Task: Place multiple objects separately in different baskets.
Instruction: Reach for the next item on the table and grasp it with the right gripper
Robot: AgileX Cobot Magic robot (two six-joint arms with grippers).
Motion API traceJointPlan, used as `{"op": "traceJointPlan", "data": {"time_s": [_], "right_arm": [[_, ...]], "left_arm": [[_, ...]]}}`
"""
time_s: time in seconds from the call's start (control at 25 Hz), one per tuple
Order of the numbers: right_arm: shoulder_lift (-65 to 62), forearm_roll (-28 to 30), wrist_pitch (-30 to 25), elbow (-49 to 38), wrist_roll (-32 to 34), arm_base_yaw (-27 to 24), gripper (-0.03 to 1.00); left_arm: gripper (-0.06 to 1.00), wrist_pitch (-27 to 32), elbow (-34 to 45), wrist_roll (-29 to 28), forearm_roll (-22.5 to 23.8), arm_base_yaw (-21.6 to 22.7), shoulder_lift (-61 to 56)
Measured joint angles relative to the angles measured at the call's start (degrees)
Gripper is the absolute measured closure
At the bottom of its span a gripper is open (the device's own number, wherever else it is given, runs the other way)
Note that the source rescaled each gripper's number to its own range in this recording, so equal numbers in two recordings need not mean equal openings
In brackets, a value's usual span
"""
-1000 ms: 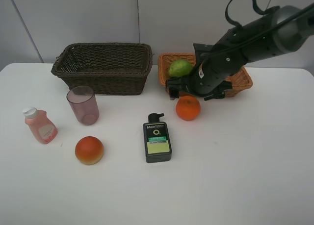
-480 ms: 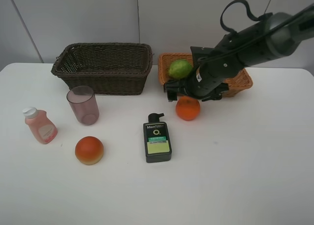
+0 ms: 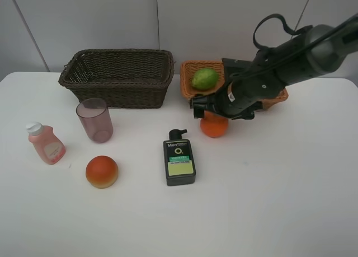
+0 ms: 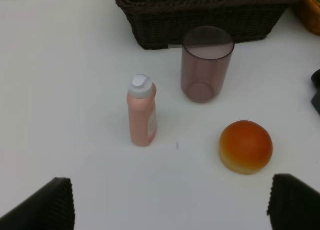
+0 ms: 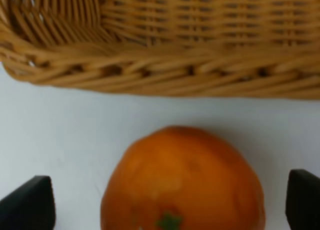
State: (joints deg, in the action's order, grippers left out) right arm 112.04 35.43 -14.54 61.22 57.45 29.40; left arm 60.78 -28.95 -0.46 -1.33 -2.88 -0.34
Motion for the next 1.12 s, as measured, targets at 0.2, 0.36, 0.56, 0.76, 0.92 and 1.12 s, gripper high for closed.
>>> {"op": "traceJointPlan", "data": {"time_s": [0.2,0.36,0.56,0.76,0.92,1.12], "right_arm": [[0.0,4.2,1.3,0.0,4.2,-0.8,-0.03],[1.2,4.9,1.5,0.0,4.6,-0.8,-0.03],[2.5,4.9,1.6,0.0,4.6,-0.8,-0.03],[3.1,5.0,2.8,0.0,4.6,-0.8,-0.03],[4.4,5.0,3.4,0.0,4.6,-0.8,-0.03],[5.0,5.0,4.1,0.0,4.6,-0.8,-0.03]], "left_arm": [[-0.05,0.0,0.0,0.0,0.0,0.0,0.0],[-0.05,0.0,0.0,0.0,0.0,0.0,0.0],[-0.05,0.0,0.0,0.0,0.0,0.0,0.0],[-0.05,0.0,0.0,0.0,0.0,0.0,0.0],[-0.05,0.0,0.0,0.0,0.0,0.0,0.0],[-0.05,0.0,0.0,0.0,0.0,0.0,0.0]]}}
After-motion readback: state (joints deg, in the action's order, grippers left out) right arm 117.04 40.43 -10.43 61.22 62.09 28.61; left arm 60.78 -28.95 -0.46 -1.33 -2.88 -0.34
